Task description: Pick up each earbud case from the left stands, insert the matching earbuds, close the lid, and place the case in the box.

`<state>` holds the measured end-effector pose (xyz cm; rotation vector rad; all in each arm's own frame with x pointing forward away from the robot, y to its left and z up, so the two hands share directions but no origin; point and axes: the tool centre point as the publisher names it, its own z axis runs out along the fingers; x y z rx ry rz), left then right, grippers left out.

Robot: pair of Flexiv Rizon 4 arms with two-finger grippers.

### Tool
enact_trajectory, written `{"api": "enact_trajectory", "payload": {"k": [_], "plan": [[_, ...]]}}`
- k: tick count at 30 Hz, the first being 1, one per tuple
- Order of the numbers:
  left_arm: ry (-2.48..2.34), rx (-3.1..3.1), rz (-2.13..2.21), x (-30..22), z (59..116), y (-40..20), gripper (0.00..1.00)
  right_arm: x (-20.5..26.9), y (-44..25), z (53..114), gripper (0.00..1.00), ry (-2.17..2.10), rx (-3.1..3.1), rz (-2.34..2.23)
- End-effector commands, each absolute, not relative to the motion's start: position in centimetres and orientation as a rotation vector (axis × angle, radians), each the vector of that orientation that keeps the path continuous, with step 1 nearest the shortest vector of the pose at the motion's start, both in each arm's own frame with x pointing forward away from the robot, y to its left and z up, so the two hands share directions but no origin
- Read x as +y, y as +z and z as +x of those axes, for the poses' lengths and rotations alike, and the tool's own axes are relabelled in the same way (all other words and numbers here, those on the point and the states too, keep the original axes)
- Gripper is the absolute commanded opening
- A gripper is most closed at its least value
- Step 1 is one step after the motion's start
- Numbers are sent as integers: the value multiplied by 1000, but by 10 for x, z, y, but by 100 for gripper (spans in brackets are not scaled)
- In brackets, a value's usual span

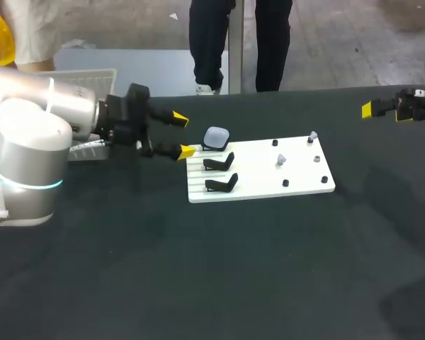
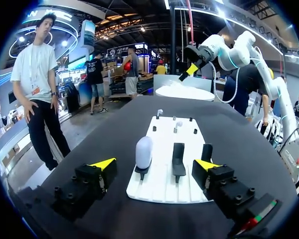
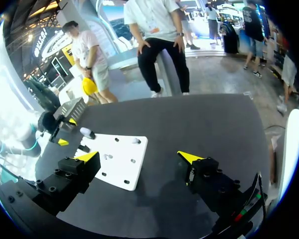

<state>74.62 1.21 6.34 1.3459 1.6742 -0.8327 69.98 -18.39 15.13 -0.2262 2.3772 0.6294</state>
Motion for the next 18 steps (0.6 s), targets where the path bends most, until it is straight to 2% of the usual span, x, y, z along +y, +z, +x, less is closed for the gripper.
{"api": "enact_trajectory", "payload": {"k": [1,18], "plan": [[-821,1685,1324,2,758,55,100,-184,151,700,100,631,2376,-228],[-840,1693,1357,-25,779,40,98,-184,151,700,100,631,2376,-228]]}}
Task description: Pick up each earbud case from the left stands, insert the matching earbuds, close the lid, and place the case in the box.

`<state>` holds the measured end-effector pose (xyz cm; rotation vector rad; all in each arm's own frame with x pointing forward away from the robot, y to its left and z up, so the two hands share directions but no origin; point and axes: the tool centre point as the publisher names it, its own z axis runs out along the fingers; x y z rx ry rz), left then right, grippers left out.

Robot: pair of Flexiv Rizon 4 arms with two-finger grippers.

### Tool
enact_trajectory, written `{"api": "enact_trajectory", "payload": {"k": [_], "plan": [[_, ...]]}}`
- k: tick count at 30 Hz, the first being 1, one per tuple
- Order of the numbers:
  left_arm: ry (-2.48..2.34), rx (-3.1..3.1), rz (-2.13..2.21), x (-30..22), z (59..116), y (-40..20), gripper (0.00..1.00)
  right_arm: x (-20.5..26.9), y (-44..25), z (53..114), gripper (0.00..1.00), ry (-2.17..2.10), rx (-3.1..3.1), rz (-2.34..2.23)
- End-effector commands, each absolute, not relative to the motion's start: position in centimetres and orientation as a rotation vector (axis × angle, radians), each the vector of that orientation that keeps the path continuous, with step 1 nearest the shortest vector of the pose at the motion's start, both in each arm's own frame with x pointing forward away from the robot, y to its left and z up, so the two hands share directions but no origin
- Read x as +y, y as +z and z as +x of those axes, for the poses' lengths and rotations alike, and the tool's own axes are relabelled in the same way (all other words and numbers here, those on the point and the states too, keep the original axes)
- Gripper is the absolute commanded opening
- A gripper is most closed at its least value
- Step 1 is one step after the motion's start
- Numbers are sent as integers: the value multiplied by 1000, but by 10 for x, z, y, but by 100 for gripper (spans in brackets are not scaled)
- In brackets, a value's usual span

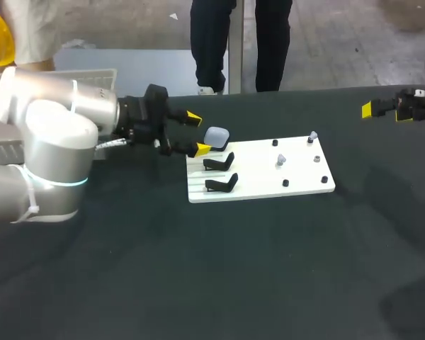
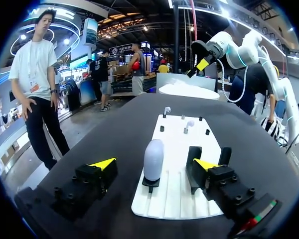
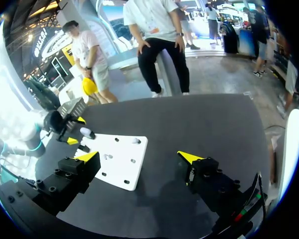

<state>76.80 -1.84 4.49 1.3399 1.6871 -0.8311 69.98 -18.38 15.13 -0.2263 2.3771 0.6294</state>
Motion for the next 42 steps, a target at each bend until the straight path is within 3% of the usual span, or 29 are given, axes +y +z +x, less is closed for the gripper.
{"api": "enact_trajectory", "payload": {"k": [1,4,16,20,42], "plan": [[-840,1694,1360,-26,780,39,98,-184,151,700,100,631,2376,-228],[-851,1691,1370,-30,781,34,84,-184,151,700,100,631,2376,-228],[-886,1682,1386,-38,781,25,71,-184,151,700,100,631,2376,-228],[-891,1683,1388,-40,781,25,55,-184,151,700,100,631,2376,-228],[-950,1649,1388,-43,773,22,44,-184,151,700,100,631,2376,-228]]}}
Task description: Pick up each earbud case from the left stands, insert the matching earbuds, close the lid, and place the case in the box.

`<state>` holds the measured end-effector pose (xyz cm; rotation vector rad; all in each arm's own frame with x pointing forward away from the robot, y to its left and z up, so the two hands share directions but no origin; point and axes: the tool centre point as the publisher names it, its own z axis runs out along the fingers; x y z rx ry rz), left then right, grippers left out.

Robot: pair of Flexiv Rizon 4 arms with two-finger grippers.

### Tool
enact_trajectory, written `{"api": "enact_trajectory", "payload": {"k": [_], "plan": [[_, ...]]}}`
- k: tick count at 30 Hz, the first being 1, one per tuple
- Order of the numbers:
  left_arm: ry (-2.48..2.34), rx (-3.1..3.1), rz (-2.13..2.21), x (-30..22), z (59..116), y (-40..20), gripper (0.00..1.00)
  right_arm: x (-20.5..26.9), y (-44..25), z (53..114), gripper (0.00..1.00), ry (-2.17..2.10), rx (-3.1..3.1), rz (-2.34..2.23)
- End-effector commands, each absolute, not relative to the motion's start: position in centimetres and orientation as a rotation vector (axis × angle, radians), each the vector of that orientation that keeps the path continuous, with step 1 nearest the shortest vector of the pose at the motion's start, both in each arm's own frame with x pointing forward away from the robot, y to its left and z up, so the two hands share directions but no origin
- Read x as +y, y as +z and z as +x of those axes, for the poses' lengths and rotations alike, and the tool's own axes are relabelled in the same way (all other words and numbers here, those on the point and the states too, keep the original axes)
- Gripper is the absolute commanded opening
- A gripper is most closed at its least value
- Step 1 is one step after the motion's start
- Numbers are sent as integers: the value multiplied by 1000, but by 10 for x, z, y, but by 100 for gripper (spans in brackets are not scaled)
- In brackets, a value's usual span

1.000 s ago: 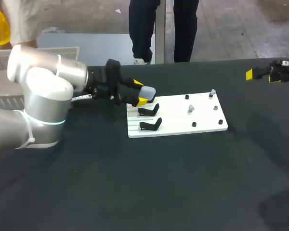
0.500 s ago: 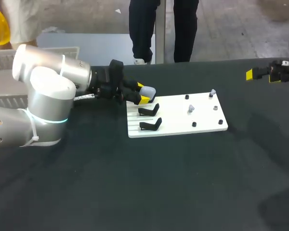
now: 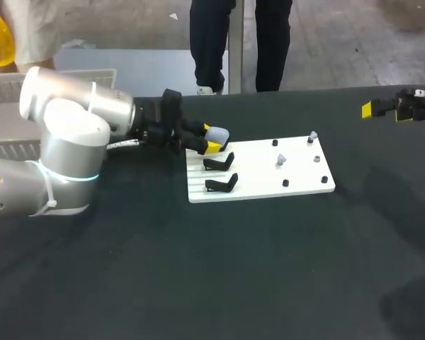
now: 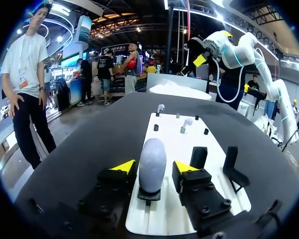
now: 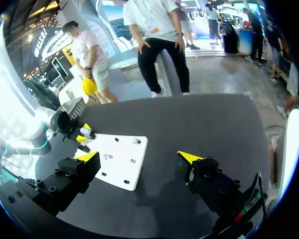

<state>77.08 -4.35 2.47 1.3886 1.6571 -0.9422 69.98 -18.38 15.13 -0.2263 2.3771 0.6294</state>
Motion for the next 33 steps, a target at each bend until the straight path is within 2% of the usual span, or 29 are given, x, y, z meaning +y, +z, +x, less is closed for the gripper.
{"api": "enact_trajectory", "payload": {"k": [1,15,23,25,27,33], "plan": [[-951,1648,1387,-43,774,23,44,-184,151,700,100,631,2376,-228],[-959,1646,1389,-43,774,21,30,-184,151,700,100,631,2376,-228],[-962,1647,1391,-43,774,20,25,-184,151,700,100,631,2376,-228],[-962,1646,1391,-42,774,20,20,-184,151,700,100,631,2376,-228],[-959,1647,1392,-42,774,20,0,-184,151,700,100,631,2376,-228],[-944,1647,1401,-39,776,22,0,-184,151,700,100,631,2376,-228]]}}
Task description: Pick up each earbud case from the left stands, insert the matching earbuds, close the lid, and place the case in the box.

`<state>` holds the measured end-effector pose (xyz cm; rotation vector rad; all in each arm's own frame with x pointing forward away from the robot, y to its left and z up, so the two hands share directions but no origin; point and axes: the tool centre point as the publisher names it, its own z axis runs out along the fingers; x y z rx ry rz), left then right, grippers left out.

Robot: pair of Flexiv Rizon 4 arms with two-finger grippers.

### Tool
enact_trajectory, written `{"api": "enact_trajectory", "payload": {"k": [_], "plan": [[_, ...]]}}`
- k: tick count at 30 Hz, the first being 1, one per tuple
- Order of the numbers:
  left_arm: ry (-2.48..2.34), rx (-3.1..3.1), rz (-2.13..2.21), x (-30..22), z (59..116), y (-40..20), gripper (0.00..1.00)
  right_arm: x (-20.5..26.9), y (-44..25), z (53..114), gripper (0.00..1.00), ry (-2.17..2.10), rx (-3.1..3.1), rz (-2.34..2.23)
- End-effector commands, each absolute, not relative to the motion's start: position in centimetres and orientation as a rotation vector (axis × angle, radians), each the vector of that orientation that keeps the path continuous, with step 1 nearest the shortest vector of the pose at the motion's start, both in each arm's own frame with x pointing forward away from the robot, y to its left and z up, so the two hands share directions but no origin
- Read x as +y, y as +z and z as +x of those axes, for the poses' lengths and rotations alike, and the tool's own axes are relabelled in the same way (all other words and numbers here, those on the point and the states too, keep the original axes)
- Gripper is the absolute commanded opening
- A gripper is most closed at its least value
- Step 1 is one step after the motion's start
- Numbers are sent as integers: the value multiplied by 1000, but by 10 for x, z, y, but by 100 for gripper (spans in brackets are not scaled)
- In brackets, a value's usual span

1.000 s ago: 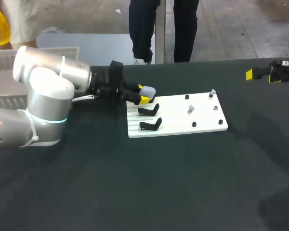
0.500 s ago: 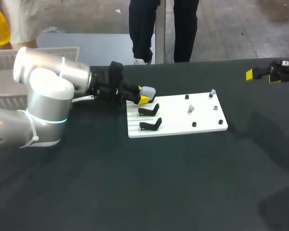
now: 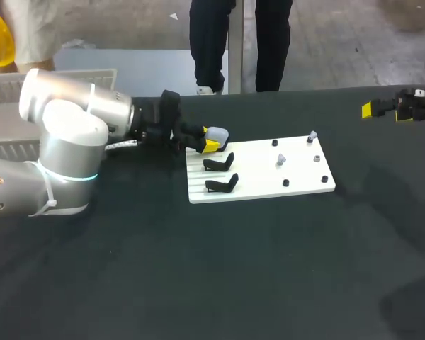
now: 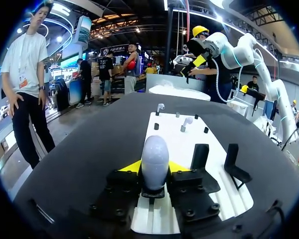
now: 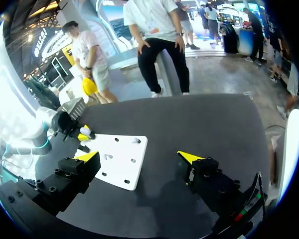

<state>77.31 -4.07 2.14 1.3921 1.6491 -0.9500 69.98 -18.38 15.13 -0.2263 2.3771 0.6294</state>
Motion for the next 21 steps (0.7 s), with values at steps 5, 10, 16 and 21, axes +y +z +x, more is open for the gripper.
{"api": "enact_trajectory", "payload": {"k": [5,10,16,21], "plan": [[-931,1632,1399,-35,778,31,0,-184,151,700,100,631,2376,-228],[-920,1625,1395,-34,776,46,0,-184,151,700,100,631,2376,-228],[-892,1582,1437,-42,772,70,0,-175,153,701,100,625,2404,-229],[-880,1558,1462,-56,772,81,0,-138,153,705,100,658,2393,-300]]}}
